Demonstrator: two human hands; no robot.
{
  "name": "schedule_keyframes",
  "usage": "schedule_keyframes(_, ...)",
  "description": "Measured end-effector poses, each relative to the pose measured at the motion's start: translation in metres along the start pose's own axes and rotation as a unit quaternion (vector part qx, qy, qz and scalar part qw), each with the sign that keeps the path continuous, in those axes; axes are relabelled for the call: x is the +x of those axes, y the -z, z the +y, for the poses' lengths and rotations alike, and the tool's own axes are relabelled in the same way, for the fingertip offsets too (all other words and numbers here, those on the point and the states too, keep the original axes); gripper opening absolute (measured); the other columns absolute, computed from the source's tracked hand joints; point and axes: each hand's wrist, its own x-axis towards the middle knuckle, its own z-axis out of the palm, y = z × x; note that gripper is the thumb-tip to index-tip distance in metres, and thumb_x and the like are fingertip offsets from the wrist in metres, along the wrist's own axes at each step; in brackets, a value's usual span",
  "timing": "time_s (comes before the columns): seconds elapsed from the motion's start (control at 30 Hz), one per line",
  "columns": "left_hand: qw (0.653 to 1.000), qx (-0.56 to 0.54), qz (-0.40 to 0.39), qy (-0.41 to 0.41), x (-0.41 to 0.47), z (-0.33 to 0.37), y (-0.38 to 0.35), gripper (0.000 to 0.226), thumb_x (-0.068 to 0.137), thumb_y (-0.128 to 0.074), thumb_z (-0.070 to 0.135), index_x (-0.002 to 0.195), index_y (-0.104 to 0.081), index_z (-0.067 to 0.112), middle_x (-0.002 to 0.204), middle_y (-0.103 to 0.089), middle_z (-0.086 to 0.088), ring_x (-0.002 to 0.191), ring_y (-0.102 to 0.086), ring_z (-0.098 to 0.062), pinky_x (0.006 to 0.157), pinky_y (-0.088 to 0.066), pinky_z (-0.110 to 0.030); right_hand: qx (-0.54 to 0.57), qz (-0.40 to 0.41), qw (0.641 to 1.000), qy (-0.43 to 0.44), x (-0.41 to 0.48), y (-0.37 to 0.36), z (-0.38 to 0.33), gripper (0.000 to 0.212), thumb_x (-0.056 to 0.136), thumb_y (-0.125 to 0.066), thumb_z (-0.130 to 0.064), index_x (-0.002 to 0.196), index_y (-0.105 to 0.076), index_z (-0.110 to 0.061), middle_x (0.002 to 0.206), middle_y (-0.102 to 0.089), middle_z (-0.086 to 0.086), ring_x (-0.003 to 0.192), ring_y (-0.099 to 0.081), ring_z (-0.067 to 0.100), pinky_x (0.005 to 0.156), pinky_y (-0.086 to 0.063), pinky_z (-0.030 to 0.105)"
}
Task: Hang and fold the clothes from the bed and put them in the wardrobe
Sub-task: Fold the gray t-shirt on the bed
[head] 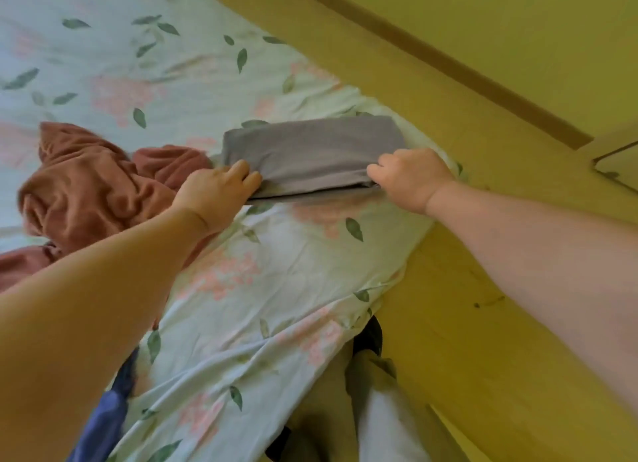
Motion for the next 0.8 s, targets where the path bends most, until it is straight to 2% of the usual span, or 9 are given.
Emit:
schedule_keyframes(0.13,0.997,-0.028,-0.076,-0.015,-0.026,0.064,-0.068,0.037,0.088,-0.052,0.005,0.122,-0.053,0.018,0.108,-0.048,-0.010,0.072,-0.061,-0.032,0.048,-0.030,-0.035,-0.007,-0.090,0.996,-0.003,-0.028,-0.064,-0.030,0.017,0.093,-0.048,-0.005,0.104,-0.057,-0.014,0.100,-0.058,0.010,0.089,-0.062,0.031,0.057,-0.031,0.034)
schedule_keyframes(0.27,0.994,-0.081,-0.070,0.004,-0.048,0.091,-0.094,0.035,0.082,-0.061,0.004,0.115,-0.056,0.014,0.100,-0.050,-0.012,0.067,-0.058,-0.033,0.047,-0.032,-0.035,0.020,-0.057,0.998,-0.029,-0.052,-0.088,-0.049,0.019,0.068,-0.070,0.011,0.078,-0.062,-0.003,0.074,-0.059,0.018,0.066,-0.060,0.035,0.051,-0.036,0.034)
schedule_keyframes(0.33,0.991,-0.088,-0.095,0.021,-0.054,0.095,-0.099,0.039,0.083,-0.059,0.008,0.120,-0.050,0.018,0.107,-0.049,-0.008,0.081,-0.058,-0.030,0.056,-0.039,-0.037,0.017,-0.118,0.992,-0.047,-0.055,-0.088,-0.050,0.017,0.079,-0.063,0.002,0.090,-0.061,-0.011,0.088,-0.062,0.013,0.082,-0.060,0.033,0.060,-0.039,0.036)
schedule_keyframes(0.43,0.978,-0.076,-0.188,0.043,-0.056,0.101,-0.099,0.042,0.082,-0.059,0.023,0.122,-0.047,0.025,0.115,-0.053,-0.001,0.098,-0.059,-0.024,0.074,-0.037,-0.033,-0.009,-0.259,0.963,-0.071,-0.054,-0.083,-0.052,0.025,0.086,-0.049,-0.030,0.108,-0.061,-0.025,0.109,-0.059,0.003,0.105,-0.056,0.026,0.078,-0.040,0.038)
schedule_keyframes(0.5,0.981,-0.118,-0.131,0.085,-0.045,0.100,-0.093,0.030,0.082,-0.057,0.028,0.111,-0.055,0.021,0.109,-0.060,-0.004,0.097,-0.061,-0.029,0.077,-0.041,-0.038,0.014,-0.217,0.973,-0.082,-0.046,-0.078,-0.053,0.037,0.083,-0.047,-0.043,0.107,-0.066,-0.023,0.109,-0.060,0.005,0.106,-0.055,0.028,0.078,-0.037,0.039)
schedule_keyframes(0.57,0.977,-0.165,0.003,0.136,-0.021,0.097,-0.088,0.026,0.086,-0.055,0.032,0.103,-0.057,0.013,0.105,-0.061,-0.012,0.096,-0.058,-0.036,0.080,-0.046,-0.045,0.068,-0.056,0.992,-0.092,-0.028,-0.075,-0.059,0.042,0.081,-0.046,-0.044,0.098,-0.070,-0.013,0.102,-0.062,0.011,0.100,-0.055,0.033,0.077,-0.039,0.040)
schedule_keyframes(0.63,0.958,-0.201,0.104,0.176,0.016,0.097,-0.085,0.033,0.092,-0.048,0.031,0.115,-0.057,0.010,0.123,-0.059,-0.014,0.112,-0.054,-0.038,0.092,-0.043,-0.050,0.128,0.089,0.981,-0.115,0.005,-0.072,-0.071,0.041,0.088,-0.046,-0.040,0.104,-0.070,-0.010,0.111,-0.063,0.013,0.105,-0.056,0.035,0.083,-0.043,0.043)
schedule_keyframes(0.7,0.942,-0.240,0.101,0.212,0.058,0.099,-0.085,0.046,0.101,-0.040,0.032,0.141,-0.048,0.012,0.154,-0.043,-0.012,0.143,-0.036,-0.035,0.115,-0.029,-0.051,0.188,0.093,0.967,-0.147,0.047,-0.073,-0.083,0.049,0.100,-0.040,-0.040,0.136,-0.058,-0.013,0.145,-0.052,0.012,0.134,-0.046,0.032,0.104,-0.037,0.047)
schedule_keyframes(0.8,0.937,-0.228,0.031,0.263,0.103,0.101,-0.107,0.063,0.104,-0.021,0.047,0.160,-0.021,0.018,0.169,-0.014,-0.005,0.157,-0.004,-0.027,0.126,-0.002,-0.052,0.207,0.027,0.962,-0.175,0.091,-0.099,-0.091,0.062,0.107,-0.023,-0.047,0.161,-0.020,-0.017,0.169,-0.013,0.004,0.156,-0.011,0.022,0.124,-0.012,0.047)
